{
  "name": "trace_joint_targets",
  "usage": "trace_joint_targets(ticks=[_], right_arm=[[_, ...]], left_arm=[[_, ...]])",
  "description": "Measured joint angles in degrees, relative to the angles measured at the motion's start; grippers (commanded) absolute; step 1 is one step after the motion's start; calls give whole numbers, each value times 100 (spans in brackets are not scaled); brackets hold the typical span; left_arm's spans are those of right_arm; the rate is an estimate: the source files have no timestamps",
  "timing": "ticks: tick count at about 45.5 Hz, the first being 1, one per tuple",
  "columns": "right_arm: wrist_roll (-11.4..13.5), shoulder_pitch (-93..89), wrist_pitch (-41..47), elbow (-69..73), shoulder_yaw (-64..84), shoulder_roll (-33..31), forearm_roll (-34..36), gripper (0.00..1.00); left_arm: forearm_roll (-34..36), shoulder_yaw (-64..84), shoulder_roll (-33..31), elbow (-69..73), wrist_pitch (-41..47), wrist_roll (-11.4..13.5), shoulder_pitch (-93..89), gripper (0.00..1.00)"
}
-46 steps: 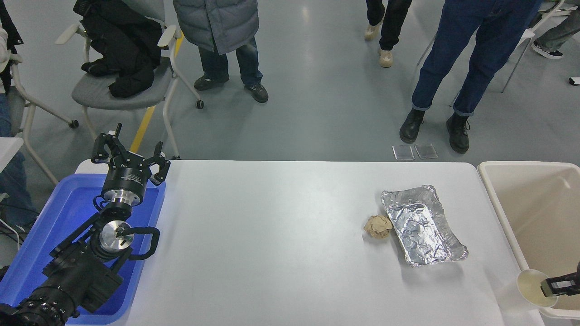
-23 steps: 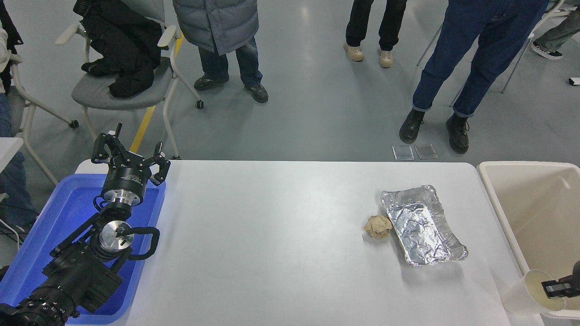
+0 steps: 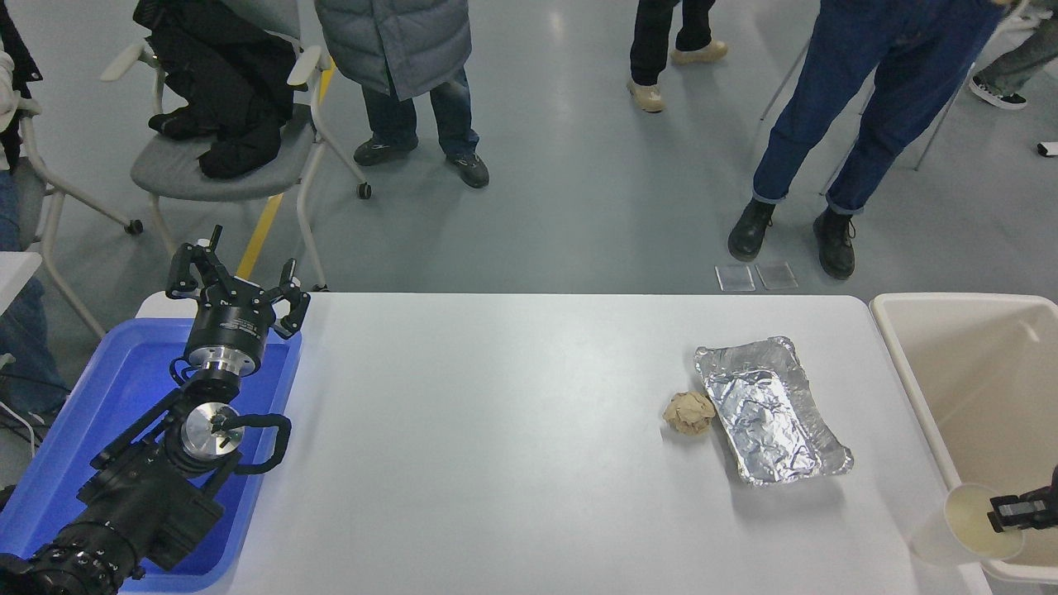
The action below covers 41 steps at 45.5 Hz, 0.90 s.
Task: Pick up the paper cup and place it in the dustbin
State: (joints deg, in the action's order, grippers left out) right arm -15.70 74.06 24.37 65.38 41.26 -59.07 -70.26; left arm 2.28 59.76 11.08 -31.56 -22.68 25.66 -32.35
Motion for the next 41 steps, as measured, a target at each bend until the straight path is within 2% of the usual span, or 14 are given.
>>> trace_joint_targets(ticks=[18, 41], right_arm=[[-28, 2486, 1637, 787, 338, -710, -257, 0], [-29, 4833, 2024, 982, 1187, -666, -404, 0]], left_arm=[[1, 6, -1, 0, 0, 0, 4, 99], [1, 17, -9, 0, -8, -7, 8, 99]])
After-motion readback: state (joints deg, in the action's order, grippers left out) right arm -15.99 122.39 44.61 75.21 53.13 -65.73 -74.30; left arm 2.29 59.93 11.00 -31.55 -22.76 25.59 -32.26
